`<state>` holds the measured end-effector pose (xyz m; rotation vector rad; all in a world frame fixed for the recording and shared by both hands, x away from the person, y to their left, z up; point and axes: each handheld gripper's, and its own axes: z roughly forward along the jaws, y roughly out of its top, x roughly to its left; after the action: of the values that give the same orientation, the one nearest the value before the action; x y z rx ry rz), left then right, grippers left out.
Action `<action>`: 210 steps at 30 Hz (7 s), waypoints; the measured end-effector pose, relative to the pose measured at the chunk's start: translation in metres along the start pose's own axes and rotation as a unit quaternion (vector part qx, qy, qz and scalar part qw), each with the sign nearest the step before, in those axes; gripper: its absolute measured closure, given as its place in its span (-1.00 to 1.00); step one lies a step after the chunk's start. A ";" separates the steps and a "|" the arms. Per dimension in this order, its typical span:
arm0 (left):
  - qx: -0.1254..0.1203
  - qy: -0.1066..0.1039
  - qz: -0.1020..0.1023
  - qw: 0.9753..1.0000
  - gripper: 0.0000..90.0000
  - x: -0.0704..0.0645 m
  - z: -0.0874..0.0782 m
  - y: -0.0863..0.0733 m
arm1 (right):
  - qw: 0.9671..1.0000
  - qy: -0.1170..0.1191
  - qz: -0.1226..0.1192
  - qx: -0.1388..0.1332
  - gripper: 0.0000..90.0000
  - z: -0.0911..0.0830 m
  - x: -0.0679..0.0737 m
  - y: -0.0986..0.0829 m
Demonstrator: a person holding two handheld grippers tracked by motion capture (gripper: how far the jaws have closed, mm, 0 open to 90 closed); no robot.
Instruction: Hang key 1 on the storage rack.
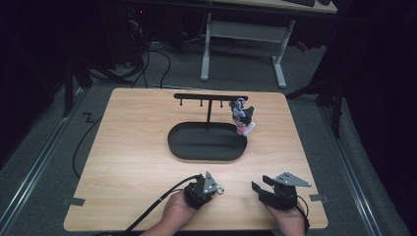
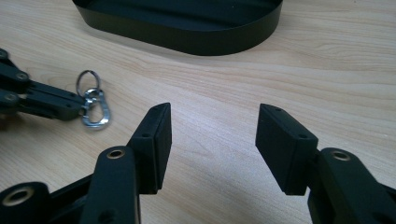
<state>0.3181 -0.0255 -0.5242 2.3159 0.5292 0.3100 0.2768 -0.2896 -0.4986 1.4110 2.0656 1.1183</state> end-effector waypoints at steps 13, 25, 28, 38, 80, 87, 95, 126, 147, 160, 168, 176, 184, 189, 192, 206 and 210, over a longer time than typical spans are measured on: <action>-0.021 0.022 -0.033 0.999 0.89 0.015 -0.022 -0.018 | 1.000 0.007 -0.005 0.009 0.06 0.004 0.001 -0.001; -0.033 0.112 -0.101 0.988 0.44 0.091 -0.124 -0.099 | 1.000 0.015 -0.017 0.021 0.07 0.011 0.008 -0.002; -0.042 0.135 -0.113 0.983 0.26 0.099 -0.135 -0.118 | 0.999 0.014 -0.018 0.031 0.06 0.014 0.012 -0.001; -0.096 0.104 -0.181 0.973 0.03 0.128 -0.152 -0.138 | 0.992 0.028 -0.060 0.112 0.05 0.035 0.037 0.005; -0.097 0.090 -0.174 0.976 0.00 0.131 -0.149 -0.138 | 0.896 0.040 -0.278 0.343 0.47 0.098 0.091 0.075; -0.099 0.090 -0.176 0.975 0.00 0.131 -0.149 -0.138 | 0.889 0.038 -0.287 0.354 0.50 0.105 0.094 0.077; -0.100 0.089 -0.176 0.975 0.00 0.131 -0.149 -0.138 | 0.883 0.036 -0.288 0.368 0.32 0.109 0.099 0.082; -0.098 0.083 -0.173 0.977 0.01 0.130 -0.148 -0.138 | 0.890 0.037 -0.255 0.377 0.51 0.110 0.093 0.088; -0.096 0.078 -0.168 0.978 0.01 0.129 -0.147 -0.137 | 0.875 0.031 -0.286 0.389 0.51 0.113 0.090 0.085; -0.097 0.074 -0.166 0.979 0.01 0.129 -0.147 -0.137 | 0.873 0.027 -0.271 0.404 0.57 0.115 0.090 0.089; -0.098 0.072 -0.162 0.979 0.01 0.128 -0.147 -0.137 | 0.880 0.018 -0.269 0.392 0.89 0.111 0.084 0.092; -0.094 0.071 -0.160 0.980 0.01 0.128 -0.146 -0.136 | 0.878 0.024 -0.269 0.394 0.89 0.114 0.083 0.093; -0.093 0.072 -0.157 0.981 0.01 0.128 -0.146 -0.136 | 0.878 0.025 -0.273 0.393 0.89 0.120 0.086 0.095; -0.094 0.072 -0.156 0.981 0.01 0.127 -0.146 -0.136 | 0.880 0.027 -0.271 0.390 0.90 0.122 0.087 0.096; -0.094 0.072 -0.156 0.981 0.01 0.127 -0.146 -0.137 | 0.879 0.032 -0.268 0.394 0.90 0.118 0.086 0.098; -0.095 0.073 -0.153 0.981 0.01 0.126 -0.145 -0.135 | 0.884 0.015 -0.230 0.406 0.89 0.078 0.064 0.142; -0.094 0.072 -0.152 0.981 0.01 0.126 -0.144 -0.135 | 0.888 0.004 -0.216 0.405 0.90 0.070 0.059 0.156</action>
<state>0.3382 0.2076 -0.5093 2.0035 0.8772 0.3650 0.3928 -0.1819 -0.4105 1.1159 2.8162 0.0459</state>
